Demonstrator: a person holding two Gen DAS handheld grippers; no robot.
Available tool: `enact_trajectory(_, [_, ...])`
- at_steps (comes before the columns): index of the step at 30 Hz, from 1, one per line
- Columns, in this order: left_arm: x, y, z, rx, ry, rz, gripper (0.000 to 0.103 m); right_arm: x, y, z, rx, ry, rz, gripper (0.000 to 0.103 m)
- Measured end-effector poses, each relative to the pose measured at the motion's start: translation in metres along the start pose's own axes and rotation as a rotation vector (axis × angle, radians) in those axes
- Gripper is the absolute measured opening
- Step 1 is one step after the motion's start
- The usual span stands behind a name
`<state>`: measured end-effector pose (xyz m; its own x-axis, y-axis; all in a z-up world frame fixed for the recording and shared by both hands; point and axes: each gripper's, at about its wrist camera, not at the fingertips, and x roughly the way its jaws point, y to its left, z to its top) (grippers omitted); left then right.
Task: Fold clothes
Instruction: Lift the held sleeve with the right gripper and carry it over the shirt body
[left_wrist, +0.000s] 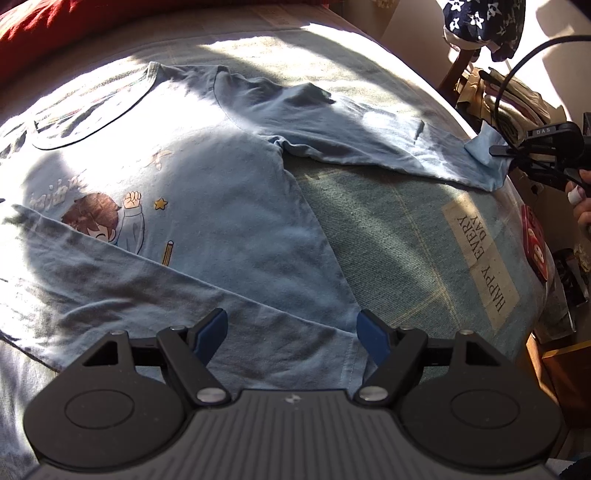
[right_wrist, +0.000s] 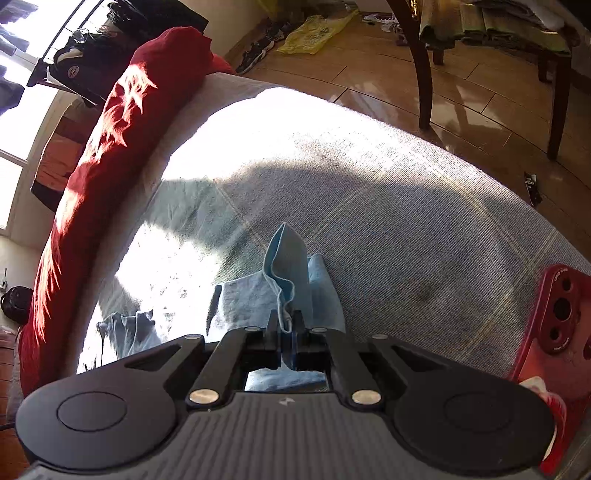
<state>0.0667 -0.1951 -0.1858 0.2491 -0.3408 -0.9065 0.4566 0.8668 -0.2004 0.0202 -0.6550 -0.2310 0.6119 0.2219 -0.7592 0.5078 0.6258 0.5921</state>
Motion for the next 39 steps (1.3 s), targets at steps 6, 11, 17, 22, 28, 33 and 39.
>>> enact_trajectory(6, [-0.021, 0.029, -0.025, -0.055, -0.012, 0.03, 0.077, 0.018, 0.044, -0.018, -0.057, 0.046, 0.041, 0.005])
enact_trajectory(11, [-0.036, 0.053, -0.05, -0.102, -0.01, 0.042, 0.077, 0.039, 0.09, -0.036, -0.121, 0.103, 0.075, 0.005])
enact_trajectory(17, [-0.051, 0.074, -0.079, -0.128, -0.017, 0.057, 0.077, 0.065, 0.147, -0.057, -0.191, 0.151, 0.121, 0.005])
enact_trajectory(22, [-0.065, 0.095, -0.101, -0.16, -0.024, 0.065, 0.077, 0.082, 0.194, -0.078, -0.252, 0.186, 0.161, 0.005])
enact_trajectory(28, [-0.079, 0.117, -0.12, -0.197, -0.032, 0.071, 0.077, 0.104, 0.245, -0.107, -0.316, 0.238, 0.198, 0.005])
enact_trajectory(33, [-0.09, 0.134, -0.134, -0.232, -0.046, 0.078, 0.077, 0.118, 0.282, -0.139, -0.381, 0.299, 0.229, 0.005])
enact_trajectory(39, [-0.099, 0.149, -0.147, -0.259, -0.056, 0.078, 0.077, 0.131, 0.321, -0.183, -0.493, 0.368, 0.242, 0.005])
